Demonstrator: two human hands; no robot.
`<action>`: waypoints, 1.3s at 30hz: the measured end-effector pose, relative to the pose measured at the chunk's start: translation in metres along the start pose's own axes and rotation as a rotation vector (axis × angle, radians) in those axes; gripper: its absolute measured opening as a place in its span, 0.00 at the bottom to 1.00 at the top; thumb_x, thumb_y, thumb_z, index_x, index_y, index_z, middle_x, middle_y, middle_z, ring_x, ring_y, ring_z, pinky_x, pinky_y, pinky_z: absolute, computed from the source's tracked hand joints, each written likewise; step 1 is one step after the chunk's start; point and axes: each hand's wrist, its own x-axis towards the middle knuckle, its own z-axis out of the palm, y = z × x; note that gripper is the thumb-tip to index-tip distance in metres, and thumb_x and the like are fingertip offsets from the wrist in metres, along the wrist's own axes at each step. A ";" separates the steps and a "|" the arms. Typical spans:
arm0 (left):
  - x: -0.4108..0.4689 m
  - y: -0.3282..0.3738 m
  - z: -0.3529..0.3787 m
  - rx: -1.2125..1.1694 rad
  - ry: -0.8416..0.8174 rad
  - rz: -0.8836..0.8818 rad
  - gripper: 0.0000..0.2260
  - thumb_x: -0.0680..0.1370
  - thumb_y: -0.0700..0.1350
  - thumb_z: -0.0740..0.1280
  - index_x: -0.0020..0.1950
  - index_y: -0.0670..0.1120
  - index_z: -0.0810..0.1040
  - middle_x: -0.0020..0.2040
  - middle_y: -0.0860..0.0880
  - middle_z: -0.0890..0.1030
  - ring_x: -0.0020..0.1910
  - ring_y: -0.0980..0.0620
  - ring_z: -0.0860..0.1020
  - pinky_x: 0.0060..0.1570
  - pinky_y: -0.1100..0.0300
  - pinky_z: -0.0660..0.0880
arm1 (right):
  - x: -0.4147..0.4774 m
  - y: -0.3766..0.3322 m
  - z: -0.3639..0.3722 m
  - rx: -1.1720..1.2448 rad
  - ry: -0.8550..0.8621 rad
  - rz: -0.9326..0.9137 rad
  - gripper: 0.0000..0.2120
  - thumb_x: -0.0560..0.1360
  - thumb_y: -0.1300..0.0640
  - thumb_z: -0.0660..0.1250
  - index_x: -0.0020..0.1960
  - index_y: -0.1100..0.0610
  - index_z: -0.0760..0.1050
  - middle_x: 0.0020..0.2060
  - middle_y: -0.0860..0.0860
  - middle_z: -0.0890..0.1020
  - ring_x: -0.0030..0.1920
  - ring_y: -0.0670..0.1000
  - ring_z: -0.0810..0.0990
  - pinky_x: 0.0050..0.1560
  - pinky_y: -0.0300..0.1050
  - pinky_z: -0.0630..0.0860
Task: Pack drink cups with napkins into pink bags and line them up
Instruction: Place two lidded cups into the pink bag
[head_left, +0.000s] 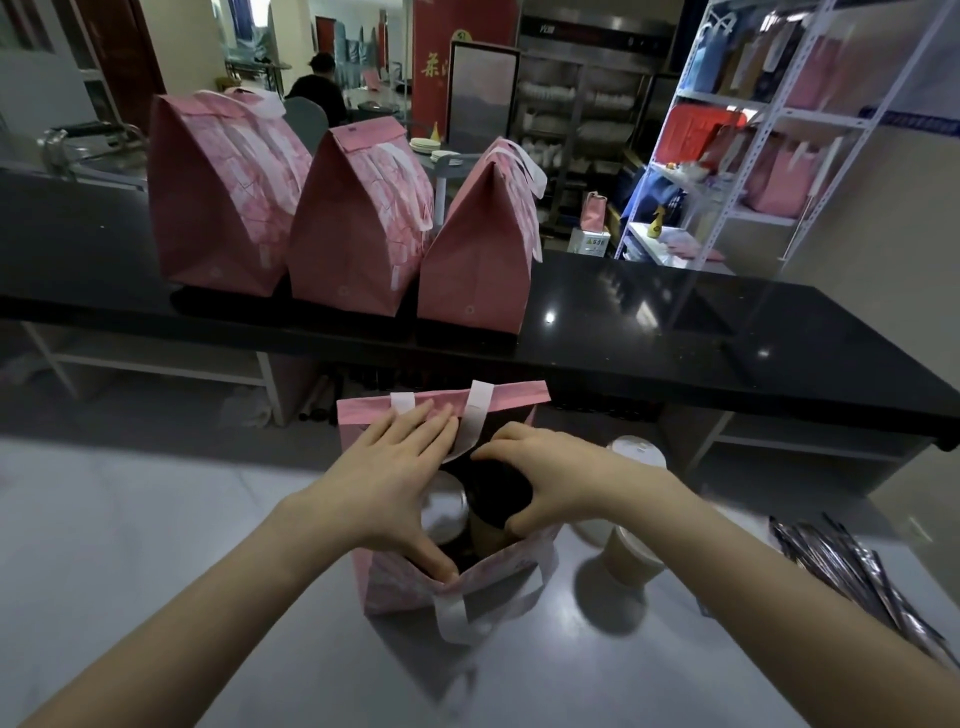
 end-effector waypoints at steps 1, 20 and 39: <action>-0.001 0.000 0.000 0.006 0.000 -0.003 0.64 0.56 0.80 0.62 0.77 0.49 0.33 0.78 0.53 0.35 0.70 0.57 0.26 0.70 0.56 0.31 | 0.000 0.006 0.002 -0.004 0.017 0.031 0.37 0.66 0.49 0.74 0.72 0.46 0.63 0.64 0.46 0.68 0.59 0.50 0.72 0.56 0.47 0.76; -0.013 0.023 0.006 0.084 0.053 -0.060 0.62 0.57 0.80 0.61 0.77 0.51 0.33 0.78 0.47 0.34 0.74 0.50 0.28 0.72 0.47 0.34 | 0.020 0.023 0.052 -0.101 0.084 0.134 0.38 0.66 0.54 0.76 0.71 0.52 0.60 0.64 0.54 0.65 0.58 0.57 0.71 0.50 0.46 0.73; -0.011 0.007 0.008 0.038 0.037 -0.070 0.61 0.56 0.81 0.57 0.76 0.53 0.32 0.79 0.49 0.35 0.74 0.51 0.29 0.72 0.47 0.33 | 0.024 0.008 0.086 -0.091 0.055 0.060 0.41 0.66 0.54 0.76 0.73 0.53 0.59 0.67 0.52 0.64 0.61 0.56 0.71 0.58 0.49 0.75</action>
